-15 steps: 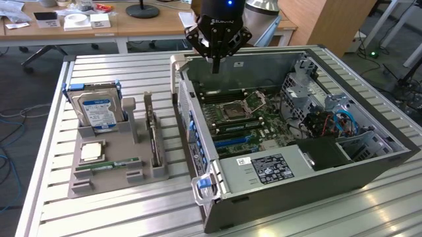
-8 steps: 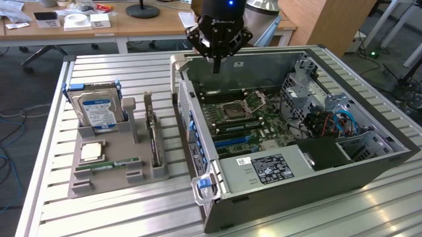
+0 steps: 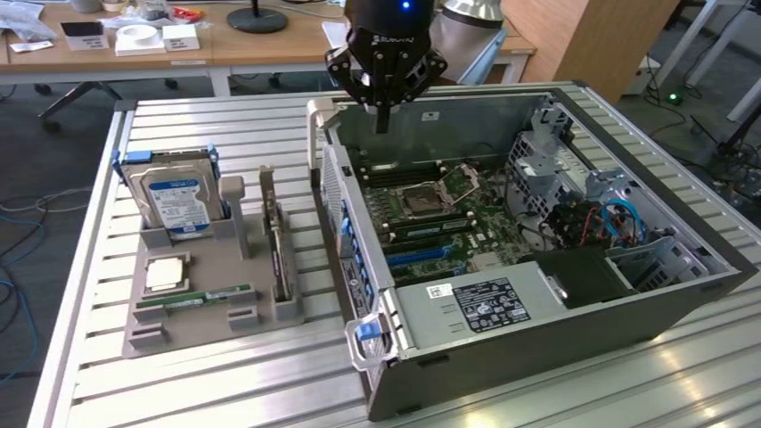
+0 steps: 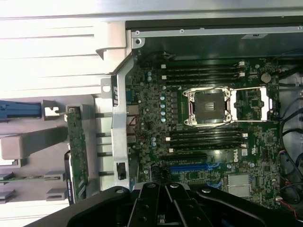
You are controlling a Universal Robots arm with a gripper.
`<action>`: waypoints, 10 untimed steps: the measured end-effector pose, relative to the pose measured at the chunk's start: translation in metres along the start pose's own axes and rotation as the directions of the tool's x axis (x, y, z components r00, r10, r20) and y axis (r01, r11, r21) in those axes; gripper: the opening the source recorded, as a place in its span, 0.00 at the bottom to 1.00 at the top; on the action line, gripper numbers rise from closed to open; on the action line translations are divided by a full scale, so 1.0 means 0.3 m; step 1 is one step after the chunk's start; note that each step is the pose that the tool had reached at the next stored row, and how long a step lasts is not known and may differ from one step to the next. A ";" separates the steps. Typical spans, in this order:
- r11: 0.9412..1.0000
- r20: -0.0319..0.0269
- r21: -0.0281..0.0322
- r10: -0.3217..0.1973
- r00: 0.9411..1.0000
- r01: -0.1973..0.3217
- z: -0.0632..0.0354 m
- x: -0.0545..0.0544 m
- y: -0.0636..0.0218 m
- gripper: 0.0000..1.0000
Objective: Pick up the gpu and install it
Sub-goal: 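Reach for the gpu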
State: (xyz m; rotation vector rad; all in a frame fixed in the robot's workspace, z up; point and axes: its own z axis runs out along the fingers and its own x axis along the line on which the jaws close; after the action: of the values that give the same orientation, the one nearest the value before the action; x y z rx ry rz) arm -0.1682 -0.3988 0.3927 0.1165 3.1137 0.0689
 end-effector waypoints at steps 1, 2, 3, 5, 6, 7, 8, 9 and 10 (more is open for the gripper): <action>1.000 0.000 0.000 0.000 1.000 0.000 0.000 0.007 -0.001 0.11; 1.000 0.000 0.000 0.000 1.000 0.000 0.000 0.015 -0.001 0.11; 1.000 0.000 0.000 0.000 1.000 0.000 0.000 0.023 -0.002 0.11; 1.000 0.000 0.000 0.000 1.000 0.000 0.000 0.040 -0.003 0.11; 1.000 0.000 0.000 0.000 1.000 0.000 0.000 0.049 -0.004 0.11; 1.000 0.000 0.000 0.000 1.000 0.000 0.000 0.058 -0.004 0.11; 1.000 0.000 0.000 0.000 1.000 0.000 0.000 0.067 -0.005 0.11; 1.000 0.000 0.000 0.000 1.000 0.000 0.000 0.076 -0.005 0.11; 1.000 0.000 0.000 0.000 1.000 0.000 0.000 0.084 -0.006 0.11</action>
State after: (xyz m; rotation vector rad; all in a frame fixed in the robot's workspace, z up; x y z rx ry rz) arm -0.1935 -0.3987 0.3920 0.1167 3.1136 0.0689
